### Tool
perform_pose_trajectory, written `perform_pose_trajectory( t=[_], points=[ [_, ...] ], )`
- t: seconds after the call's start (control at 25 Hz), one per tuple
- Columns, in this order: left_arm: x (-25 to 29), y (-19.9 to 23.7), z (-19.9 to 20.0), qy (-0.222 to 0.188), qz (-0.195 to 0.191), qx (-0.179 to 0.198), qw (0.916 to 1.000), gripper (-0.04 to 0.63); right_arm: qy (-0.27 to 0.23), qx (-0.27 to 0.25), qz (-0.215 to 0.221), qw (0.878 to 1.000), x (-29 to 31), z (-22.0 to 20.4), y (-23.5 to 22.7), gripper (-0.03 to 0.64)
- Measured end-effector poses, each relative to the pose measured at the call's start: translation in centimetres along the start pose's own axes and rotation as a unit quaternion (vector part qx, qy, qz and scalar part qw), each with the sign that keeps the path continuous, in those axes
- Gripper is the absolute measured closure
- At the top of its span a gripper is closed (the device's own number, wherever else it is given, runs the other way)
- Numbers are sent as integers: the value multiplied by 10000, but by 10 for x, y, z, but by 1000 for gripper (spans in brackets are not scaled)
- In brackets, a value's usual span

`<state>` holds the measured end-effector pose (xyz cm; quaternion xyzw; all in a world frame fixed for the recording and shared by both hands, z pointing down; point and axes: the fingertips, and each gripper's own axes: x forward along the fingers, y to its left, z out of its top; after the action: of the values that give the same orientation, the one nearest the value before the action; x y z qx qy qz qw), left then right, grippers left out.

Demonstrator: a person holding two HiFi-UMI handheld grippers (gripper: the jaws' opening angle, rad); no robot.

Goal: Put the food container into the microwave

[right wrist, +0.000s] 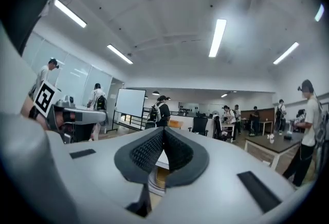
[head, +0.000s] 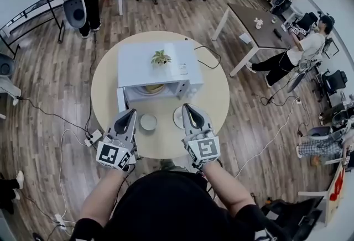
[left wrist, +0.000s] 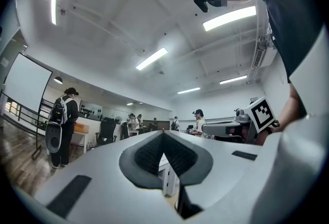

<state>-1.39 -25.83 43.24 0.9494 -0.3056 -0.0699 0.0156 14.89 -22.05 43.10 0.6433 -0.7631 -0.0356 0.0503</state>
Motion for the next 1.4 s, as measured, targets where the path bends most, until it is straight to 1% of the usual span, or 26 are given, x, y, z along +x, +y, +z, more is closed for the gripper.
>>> perform_pose_trajectory(
  t=[0.24,0.48,0.88,1.08,1.4],
  points=[
    [4,1,2,-2,22,26,10000,577,76,751,-205,9969,-1,-20,-21,603],
    [2,-1,-1,32,77,30,10000,577,230,1160,-327,9924,-3,-35,-31,603],
    [5,-1,-2,59,104,-27,9999,577,127,1108,-237,9935,-2,-34,-31,604],
    [8,-3,-2,70,76,-27,9999,577,93,1147,-270,9930,-4,-35,-34,604],
    [14,-4,-3,73,34,-60,10000,577,119,933,-217,9953,-3,-33,-32,604]
  ],
)
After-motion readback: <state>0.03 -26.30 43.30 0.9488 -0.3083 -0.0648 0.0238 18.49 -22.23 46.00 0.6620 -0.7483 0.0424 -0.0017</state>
